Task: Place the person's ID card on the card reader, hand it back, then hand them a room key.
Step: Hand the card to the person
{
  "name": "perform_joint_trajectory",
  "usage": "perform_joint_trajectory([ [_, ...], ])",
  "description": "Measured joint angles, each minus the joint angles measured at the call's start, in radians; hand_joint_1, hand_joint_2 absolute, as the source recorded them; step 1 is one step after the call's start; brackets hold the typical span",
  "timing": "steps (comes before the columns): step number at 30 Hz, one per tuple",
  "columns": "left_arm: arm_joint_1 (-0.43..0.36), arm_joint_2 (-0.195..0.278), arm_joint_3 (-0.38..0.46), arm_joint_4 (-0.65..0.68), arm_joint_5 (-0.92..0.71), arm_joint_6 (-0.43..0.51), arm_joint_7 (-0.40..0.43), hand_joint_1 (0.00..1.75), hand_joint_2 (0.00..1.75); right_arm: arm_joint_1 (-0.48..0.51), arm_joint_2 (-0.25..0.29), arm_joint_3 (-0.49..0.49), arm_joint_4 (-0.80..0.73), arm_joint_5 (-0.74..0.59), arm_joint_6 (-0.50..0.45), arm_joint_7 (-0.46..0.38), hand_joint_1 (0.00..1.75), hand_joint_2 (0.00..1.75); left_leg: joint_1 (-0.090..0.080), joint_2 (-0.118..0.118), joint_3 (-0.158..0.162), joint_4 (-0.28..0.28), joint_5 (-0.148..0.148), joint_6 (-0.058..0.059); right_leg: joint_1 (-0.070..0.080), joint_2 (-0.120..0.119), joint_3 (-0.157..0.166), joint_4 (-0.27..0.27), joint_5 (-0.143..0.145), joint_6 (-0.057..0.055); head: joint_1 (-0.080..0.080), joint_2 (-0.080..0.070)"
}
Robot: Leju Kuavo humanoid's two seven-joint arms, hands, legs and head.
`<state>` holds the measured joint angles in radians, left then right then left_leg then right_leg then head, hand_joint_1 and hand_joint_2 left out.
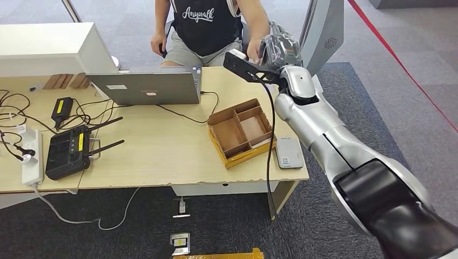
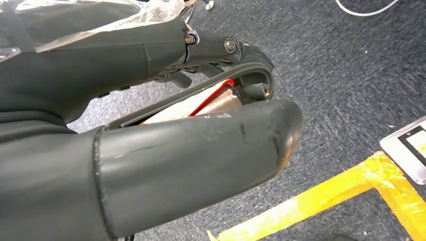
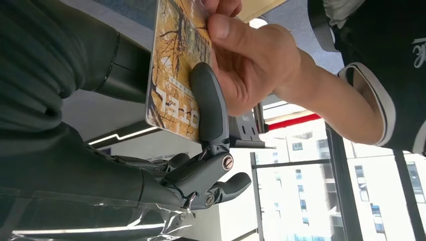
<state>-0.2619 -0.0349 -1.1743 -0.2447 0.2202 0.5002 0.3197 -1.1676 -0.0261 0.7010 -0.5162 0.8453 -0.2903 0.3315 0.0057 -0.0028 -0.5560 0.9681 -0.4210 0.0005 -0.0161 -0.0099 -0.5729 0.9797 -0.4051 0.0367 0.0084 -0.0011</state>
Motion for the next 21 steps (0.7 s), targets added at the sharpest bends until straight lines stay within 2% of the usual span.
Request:
perform_joint_trajectory([
  [3,0.003,0.002,0.002,0.000,0.000,0.001,0.000,0.00,0.00,-0.002,0.007,0.005,0.032,0.000,-0.004,0.006,1.74,1.75,0.000,0.000,0.000,0.000,0.000,0.000,0.000,0.000,0.000,0.000,0.000,0.000,0.000,0.000],
  [4,0.004,0.002,0.003,0.000,0.000,0.002,0.000,0.00,0.00,-0.003,0.008,0.007,0.040,0.000,-0.004,0.007,1.68,1.75,0.000,0.000,0.000,0.000,0.000,0.000,0.000,0.000,0.000,0.000,0.000,0.000,0.000,0.000],
  [5,0.004,0.003,0.005,0.000,-0.001,0.002,0.000,0.00,0.00,-0.004,0.010,0.008,0.048,0.000,-0.004,0.008,1.37,1.75,0.000,0.000,0.000,0.000,0.000,0.000,0.000,0.000,0.000,0.000,0.000,0.000,0.000,0.000],
  [8,0.005,0.005,0.007,0.000,-0.008,0.002,0.004,0.00,0.00,-0.008,0.012,0.012,0.070,0.000,-0.003,0.015,0.19,1.75,0.000,0.000,0.000,0.000,0.000,0.000,0.000,0.000,0.000,0.000,0.000,0.000,0.000,0.000],
  [9,0.005,0.005,0.007,0.000,-0.010,0.002,0.006,0.00,0.00,-0.008,0.011,0.013,0.075,0.000,-0.003,0.017,0.06,1.75,0.000,0.000,0.000,0.000,0.000,0.000,0.000,0.000,0.000,0.000,0.000,0.000,0.000,0.000],
  [10,0.005,0.005,0.007,0.000,-0.012,0.002,0.008,0.00,0.00,-0.008,0.011,0.015,0.080,0.000,-0.004,0.019,0.00,1.75,0.000,0.000,0.000,0.000,0.000,0.000,0.000,0.000,0.000,0.000,0.000,0.000,0.000,0.000],
  [21,0.011,0.006,0.016,0.000,-0.016,0.014,0.012,0.00,0.00,-0.008,0.001,0.026,0.116,0.011,-0.040,0.017,0.00,1.75,0.000,0.000,0.000,0.000,0.000,0.000,0.000,0.000,0.000,0.000,0.000,0.000,0.000,0.000],
])
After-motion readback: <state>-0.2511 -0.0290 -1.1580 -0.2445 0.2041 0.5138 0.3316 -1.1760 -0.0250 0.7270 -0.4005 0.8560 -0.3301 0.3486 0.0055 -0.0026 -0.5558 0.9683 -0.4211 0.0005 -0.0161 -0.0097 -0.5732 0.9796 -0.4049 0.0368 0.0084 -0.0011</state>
